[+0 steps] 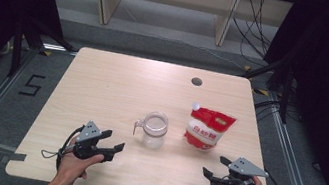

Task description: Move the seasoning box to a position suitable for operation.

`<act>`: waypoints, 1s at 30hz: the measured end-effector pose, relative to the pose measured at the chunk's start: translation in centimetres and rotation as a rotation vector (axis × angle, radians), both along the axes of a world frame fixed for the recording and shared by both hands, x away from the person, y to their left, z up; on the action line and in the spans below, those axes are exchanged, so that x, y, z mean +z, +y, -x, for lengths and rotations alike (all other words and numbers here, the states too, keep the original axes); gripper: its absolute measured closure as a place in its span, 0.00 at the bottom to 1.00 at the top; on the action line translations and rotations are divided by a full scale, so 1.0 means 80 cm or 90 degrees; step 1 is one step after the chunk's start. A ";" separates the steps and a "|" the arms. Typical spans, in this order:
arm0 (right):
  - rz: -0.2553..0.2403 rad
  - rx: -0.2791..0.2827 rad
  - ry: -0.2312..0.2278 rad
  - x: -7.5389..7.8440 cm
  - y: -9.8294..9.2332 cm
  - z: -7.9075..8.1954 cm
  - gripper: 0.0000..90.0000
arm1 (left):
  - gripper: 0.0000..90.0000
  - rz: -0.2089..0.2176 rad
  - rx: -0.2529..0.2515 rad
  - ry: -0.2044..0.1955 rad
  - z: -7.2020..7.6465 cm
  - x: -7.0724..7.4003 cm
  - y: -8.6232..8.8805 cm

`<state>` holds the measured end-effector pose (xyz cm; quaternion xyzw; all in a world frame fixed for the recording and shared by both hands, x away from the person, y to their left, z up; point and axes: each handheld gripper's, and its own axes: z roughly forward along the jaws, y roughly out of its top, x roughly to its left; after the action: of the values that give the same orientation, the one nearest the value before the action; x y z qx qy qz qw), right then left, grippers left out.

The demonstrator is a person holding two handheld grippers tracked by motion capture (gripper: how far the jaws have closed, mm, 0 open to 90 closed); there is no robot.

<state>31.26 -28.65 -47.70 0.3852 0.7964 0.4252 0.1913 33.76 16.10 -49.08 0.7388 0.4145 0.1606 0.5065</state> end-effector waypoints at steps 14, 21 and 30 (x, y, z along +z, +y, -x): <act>-0.012 0.002 0.007 -0.001 -0.001 -0.002 0.27 | 0.68 0.023 -0.024 -0.035 -0.035 0.011 -0.020; -0.009 -0.001 0.006 -0.001 0.000 -0.001 0.27 | 0.75 0.000 -0.042 -0.047 -0.044 0.008 -0.030; -0.008 0.001 0.007 -0.001 0.000 -0.002 0.28 | 0.74 -0.037 -0.051 -0.055 -0.059 0.000 -0.036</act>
<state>31.41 -28.63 -47.79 0.3880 0.7952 0.4281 0.1839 38.49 13.24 -49.05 0.7617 0.3577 0.1843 0.5079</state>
